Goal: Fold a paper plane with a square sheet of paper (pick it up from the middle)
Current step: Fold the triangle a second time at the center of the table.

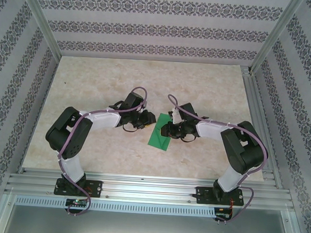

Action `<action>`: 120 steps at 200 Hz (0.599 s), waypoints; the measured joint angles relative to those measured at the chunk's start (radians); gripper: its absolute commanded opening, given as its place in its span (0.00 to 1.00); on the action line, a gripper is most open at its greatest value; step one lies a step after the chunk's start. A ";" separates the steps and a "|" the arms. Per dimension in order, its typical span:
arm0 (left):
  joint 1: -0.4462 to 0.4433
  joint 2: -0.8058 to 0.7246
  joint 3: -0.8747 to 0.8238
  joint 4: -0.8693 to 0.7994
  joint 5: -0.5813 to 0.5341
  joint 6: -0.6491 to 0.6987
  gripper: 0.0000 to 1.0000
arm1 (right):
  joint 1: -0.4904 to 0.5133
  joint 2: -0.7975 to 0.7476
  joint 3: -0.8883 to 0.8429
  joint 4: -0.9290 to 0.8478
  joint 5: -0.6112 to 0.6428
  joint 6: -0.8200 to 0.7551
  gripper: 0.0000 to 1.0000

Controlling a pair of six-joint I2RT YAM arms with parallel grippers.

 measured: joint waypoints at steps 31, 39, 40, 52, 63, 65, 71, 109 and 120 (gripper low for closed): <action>-0.013 0.000 -0.004 0.000 0.013 0.000 0.19 | -0.035 0.009 0.000 -0.002 -0.020 -0.023 0.23; -0.021 0.001 -0.004 0.002 0.020 0.000 0.18 | -0.041 0.013 0.000 -0.003 -0.024 -0.029 0.22; -0.023 0.002 -0.004 0.003 0.021 -0.001 0.18 | -0.043 0.013 0.000 -0.003 -0.025 -0.029 0.22; -0.036 0.008 -0.003 0.008 0.028 -0.003 0.17 | -0.052 0.019 0.000 -0.006 -0.030 -0.035 0.22; -0.047 0.020 -0.003 0.011 0.032 -0.007 0.15 | -0.053 0.022 0.000 -0.009 -0.034 -0.039 0.22; -0.051 0.023 -0.003 0.012 0.034 -0.007 0.15 | -0.055 0.023 0.000 -0.009 -0.035 -0.039 0.22; -0.056 0.033 -0.002 0.014 0.036 -0.008 0.15 | -0.058 0.023 0.000 -0.009 -0.036 -0.040 0.21; -0.072 0.089 0.002 0.029 0.048 -0.033 0.15 | -0.059 0.023 0.000 -0.008 -0.049 -0.044 0.21; -0.072 0.096 0.003 0.035 0.050 -0.038 0.15 | -0.059 0.023 0.000 -0.008 -0.052 -0.044 0.21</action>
